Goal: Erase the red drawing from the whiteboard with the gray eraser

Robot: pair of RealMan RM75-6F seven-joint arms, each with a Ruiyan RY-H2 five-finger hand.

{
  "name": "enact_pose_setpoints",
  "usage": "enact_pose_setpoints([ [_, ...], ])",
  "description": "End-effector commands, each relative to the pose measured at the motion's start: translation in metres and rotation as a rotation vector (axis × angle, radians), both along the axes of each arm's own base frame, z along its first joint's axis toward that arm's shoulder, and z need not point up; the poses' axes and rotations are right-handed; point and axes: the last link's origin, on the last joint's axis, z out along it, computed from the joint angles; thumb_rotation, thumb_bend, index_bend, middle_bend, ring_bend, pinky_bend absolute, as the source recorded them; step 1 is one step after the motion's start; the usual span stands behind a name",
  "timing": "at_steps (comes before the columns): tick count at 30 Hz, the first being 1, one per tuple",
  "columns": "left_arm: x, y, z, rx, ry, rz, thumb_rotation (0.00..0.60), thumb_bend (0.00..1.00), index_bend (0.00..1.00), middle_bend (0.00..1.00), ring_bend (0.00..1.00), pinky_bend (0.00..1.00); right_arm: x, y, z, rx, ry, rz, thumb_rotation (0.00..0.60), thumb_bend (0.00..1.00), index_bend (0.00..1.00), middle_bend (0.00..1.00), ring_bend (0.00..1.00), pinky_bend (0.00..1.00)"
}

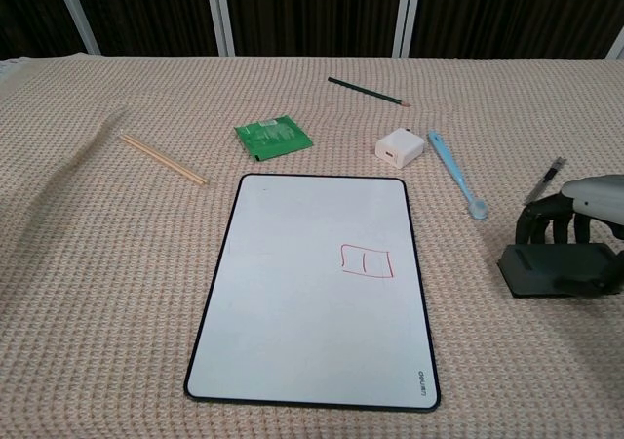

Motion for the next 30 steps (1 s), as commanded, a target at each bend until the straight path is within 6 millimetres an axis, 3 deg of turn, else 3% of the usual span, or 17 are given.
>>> enact_pose_setpoints([
  [1,0.0,0.0,0.0,0.002,0.0,0.0,0.6,0.47,0.14,0.01,0.0,0.0,0.002,-0.001,0.0,-0.003,-0.008,0.002,0.6,0.48,0.45,0.46,0.44,0.48],
  [9,0.0,0.0,0.0,0.003,-0.002,-0.001,0.6,0.47,0.14,0.01,0.0,0.0,0.013,-0.006,0.002,-0.003,-0.042,0.006,0.6,0.51,0.5,0.49,0.46,0.49],
  [15,0.0,0.0,0.001,0.003,-0.004,-0.001,0.6,0.47,0.14,0.01,0.0,0.0,0.044,-0.019,0.002,-0.013,-0.101,0.067,0.6,0.48,0.51,0.48,0.46,0.49],
  [22,0.0,0.0,0.001,0.004,-0.011,0.002,0.6,0.47,0.14,0.01,0.0,0.0,0.082,-0.035,-0.017,-0.032,-0.129,0.123,0.6,0.47,0.51,0.47,0.46,0.49],
  [30,0.0,0.0,0.003,0.005,-0.014,0.006,0.6,0.47,0.14,0.01,0.0,0.0,0.123,-0.053,-0.053,-0.037,-0.091,0.173,0.6,0.45,0.51,0.47,0.45,0.49],
])
